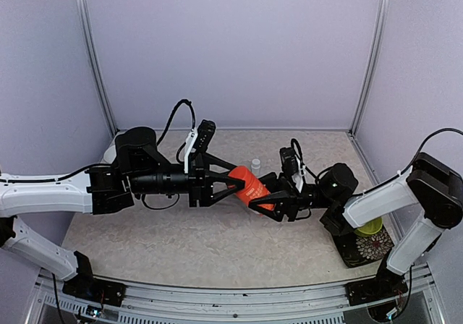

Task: Sort the pills into containers
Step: Pass from the left arm to the right, then unscrew the lid of the pill bottle from the pill bottle.

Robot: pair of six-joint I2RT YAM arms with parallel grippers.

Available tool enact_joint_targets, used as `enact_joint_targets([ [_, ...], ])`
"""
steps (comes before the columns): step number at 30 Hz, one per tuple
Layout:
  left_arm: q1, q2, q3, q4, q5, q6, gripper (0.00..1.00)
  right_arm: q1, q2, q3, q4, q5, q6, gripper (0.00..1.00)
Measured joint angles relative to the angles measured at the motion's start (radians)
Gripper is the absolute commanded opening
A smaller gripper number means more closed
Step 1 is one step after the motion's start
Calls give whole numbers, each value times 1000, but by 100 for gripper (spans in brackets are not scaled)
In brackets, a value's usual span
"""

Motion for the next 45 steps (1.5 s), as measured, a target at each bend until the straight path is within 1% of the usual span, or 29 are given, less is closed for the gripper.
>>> enact_joint_targets([
  [2, -1, -2, -2, 2, -2, -5, 47, 0, 0, 0, 0, 0, -8, 27],
  [5, -1, -2, -2, 0, -4, -8, 47, 0, -2, 1, -16, -1, -30, 22],
  [9, -2, -1, -2, -8, -9, -22, 47, 0, -44, 1, -105, 2, -93, 21],
  [11, -5, 1, 0, -10, -26, -40, 47, 0, -71, 1, -160, 17, -135, 18],
  [16, -5, 29, 31, -24, -119, -147, 47, 0, -150, 1, -319, 145, -294, 15],
  [21, -4, 61, 64, -44, -202, -278, 59, 21, -209, 1, -444, 322, -460, 12],
  [24, 0, 86, 89, -56, -225, -335, 69, 39, -231, 1, -489, 424, -526, 10],
  [27, 0, 92, 92, -70, -241, -356, 81, 44, -251, 0, -518, 479, -554, 10],
  [31, 0, 69, 76, -64, -274, -337, 98, 45, -283, 0, -543, 489, -554, 10],
  [37, 24, 18, 41, 4, -278, -306, 99, 71, -292, 0, -549, 463, -525, 10],
  [45, 42, 48, 40, 110, -190, -303, 99, 130, -239, 23, -548, 442, -491, 10],
])
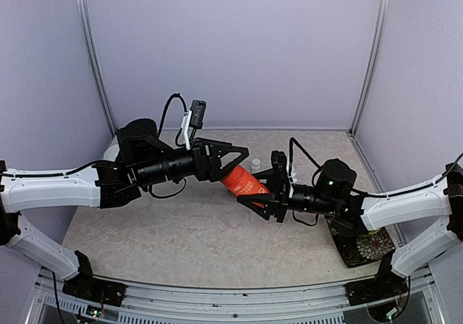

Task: Sort the pills into containers
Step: Unscrew the lid of the pill bottle from the pill bottle.

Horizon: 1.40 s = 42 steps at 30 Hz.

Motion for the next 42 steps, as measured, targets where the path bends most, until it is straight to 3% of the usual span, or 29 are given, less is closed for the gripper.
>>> enact_joint_targets([
  [13, -25, 40, 0, 81, 137, 8, 98, 6, 17, 29, -4, 16, 10, 11],
  [42, -27, 10, -39, 53, 73, 72, 96, -8, -57, 26, -63, 208, 7, 11],
])
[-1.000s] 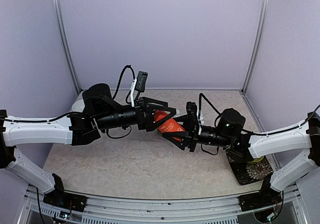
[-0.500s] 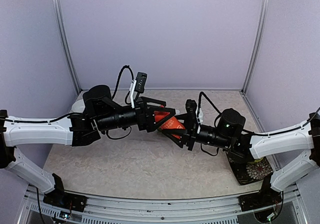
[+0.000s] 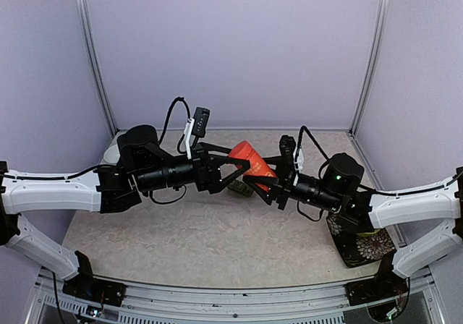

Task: Sort the pills into containers
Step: Unscrew the lid of the pill bottle from the pill bottle.

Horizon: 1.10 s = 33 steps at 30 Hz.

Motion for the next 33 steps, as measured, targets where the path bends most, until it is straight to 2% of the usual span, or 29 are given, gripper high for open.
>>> enact_joint_targets([
  [9, -10, -60, -21, -4, 3, 8, 99, -58, -58, -18, -56, 70, -14, 12],
  [21, 34, -43, -20, 0, -24, 3, 99, -7, 4, -19, 11, -161, -17, 12],
  [33, 0, 21, 8, 14, 43, 10, 97, 16, 94, 0, 58, -208, 10, 13],
])
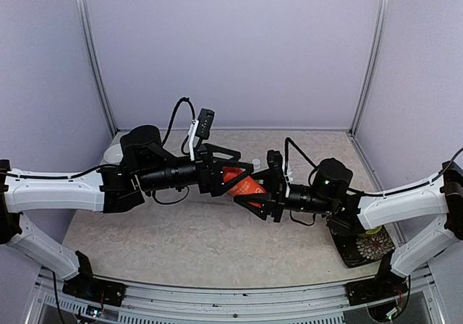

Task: Sort the pills into containers
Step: Unscrew the lid of the pill bottle from the pill bottle, then open the lid of the pill bottle.

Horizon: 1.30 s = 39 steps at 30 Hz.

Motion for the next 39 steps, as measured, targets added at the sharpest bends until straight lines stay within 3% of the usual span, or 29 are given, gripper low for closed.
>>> enact_joint_targets([
  [26, -3, -29, -35, 6, -47, 20, 90, 2, -42, -11, 6, 158, 9, 13],
  [33, -3, -32, -49, 6, -66, 19, 83, -3, -47, -21, 6, 159, 8, 13],
  [39, -2, -33, -54, 7, -84, 11, 66, -3, -48, -23, 6, 153, 6, 15],
])
